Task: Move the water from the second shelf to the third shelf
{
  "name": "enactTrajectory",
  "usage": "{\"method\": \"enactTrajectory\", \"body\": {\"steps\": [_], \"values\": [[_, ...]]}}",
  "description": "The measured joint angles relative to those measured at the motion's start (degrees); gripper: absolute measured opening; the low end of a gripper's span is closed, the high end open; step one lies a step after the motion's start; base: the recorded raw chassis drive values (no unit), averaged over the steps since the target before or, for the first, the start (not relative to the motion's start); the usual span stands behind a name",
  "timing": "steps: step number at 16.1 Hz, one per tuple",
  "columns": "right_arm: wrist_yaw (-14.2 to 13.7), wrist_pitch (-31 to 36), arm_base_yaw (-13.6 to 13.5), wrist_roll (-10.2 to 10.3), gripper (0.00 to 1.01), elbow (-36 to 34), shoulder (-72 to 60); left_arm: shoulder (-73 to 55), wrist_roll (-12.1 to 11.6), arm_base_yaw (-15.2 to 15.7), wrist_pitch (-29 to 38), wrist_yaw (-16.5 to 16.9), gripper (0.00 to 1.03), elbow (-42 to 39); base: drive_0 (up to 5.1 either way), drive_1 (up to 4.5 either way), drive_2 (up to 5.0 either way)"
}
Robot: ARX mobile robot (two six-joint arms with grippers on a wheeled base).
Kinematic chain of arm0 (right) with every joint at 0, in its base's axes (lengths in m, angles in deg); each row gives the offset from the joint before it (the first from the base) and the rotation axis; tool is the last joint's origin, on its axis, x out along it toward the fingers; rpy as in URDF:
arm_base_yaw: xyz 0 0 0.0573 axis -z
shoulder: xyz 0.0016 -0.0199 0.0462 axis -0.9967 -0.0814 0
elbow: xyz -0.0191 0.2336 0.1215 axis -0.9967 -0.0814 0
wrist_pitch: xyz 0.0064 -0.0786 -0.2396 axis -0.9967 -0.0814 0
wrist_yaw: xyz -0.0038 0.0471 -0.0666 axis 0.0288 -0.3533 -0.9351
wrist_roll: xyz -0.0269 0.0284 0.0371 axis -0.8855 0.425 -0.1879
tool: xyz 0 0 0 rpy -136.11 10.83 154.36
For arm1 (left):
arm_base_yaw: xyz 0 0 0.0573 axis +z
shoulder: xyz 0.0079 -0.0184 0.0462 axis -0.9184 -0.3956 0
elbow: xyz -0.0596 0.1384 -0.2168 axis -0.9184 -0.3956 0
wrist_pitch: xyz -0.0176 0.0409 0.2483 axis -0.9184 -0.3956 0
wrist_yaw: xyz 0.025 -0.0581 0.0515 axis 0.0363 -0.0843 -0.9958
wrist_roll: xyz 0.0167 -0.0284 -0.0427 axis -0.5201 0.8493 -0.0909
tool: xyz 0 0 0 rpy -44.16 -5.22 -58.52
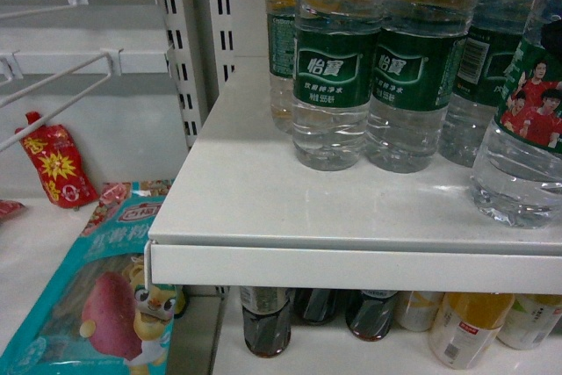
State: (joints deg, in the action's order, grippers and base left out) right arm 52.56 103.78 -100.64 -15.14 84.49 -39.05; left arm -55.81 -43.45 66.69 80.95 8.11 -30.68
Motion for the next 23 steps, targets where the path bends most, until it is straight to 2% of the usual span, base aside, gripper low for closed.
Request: {"method": "enactTrajectory", "body": {"steps": [4, 9, 18, 19, 20, 21, 22, 23], "values": [[1.64, -4.79, -0.04, 0.00, 0.98, -1.18, 6.34, 0.00, 0.00, 0.00, 0.00, 0.00, 0.98, 0.00, 0.0, 0.00, 0.0], [2.03, -9.94, -0.07, 0.00, 0.98, -2.62, 12.57, 0.00, 0.00, 0.00, 0.00, 0.00, 0.98, 0.00, 0.0, 0.00, 0.0], [2.60, -25.55, -0.11, -0.28, 0.98, -2.75, 29.68, 0.00, 0.00, 0.00, 0.00, -0.02, 0.98, 0.00, 0.0, 0.00, 0.0], [-2.86, -19.80, -1.73, -2.23, 0.92, -4.55, 31.12, 0.00, 0.00, 0.00, 0.00, 0.00, 0.98, 0.00, 0.0, 0.00, 0.0], [-8.68, -17.49, -1.66, -6.71, 0.77, -7.85, 35.41, 0.00, 0.00, 0.00, 0.00, 0.00, 0.98, 0.00, 0.0, 0.00, 0.0], [-9.49, -18.73, -0.22, -8.13, 0.68, -9.68, 38.18, 0.00, 0.00, 0.00, 0.00, -0.15, 0.98, 0.00, 0.0, 0.00, 0.0], [-8.61, -20.94, 1.88, -9.38, 0.54, -11.74, 41.53, 0.00, 0.00, 0.00, 0.00, 0.00, 0.98, 0.00, 0.0, 0.00, 0.0], [-6.91, -22.45, 3.28, -9.77, 0.43, -12.79, 44.00, 0.00, 0.00, 0.00, 0.00, 0.02, 0.98, 0.00, 0.0, 0.00, 0.0]]}}
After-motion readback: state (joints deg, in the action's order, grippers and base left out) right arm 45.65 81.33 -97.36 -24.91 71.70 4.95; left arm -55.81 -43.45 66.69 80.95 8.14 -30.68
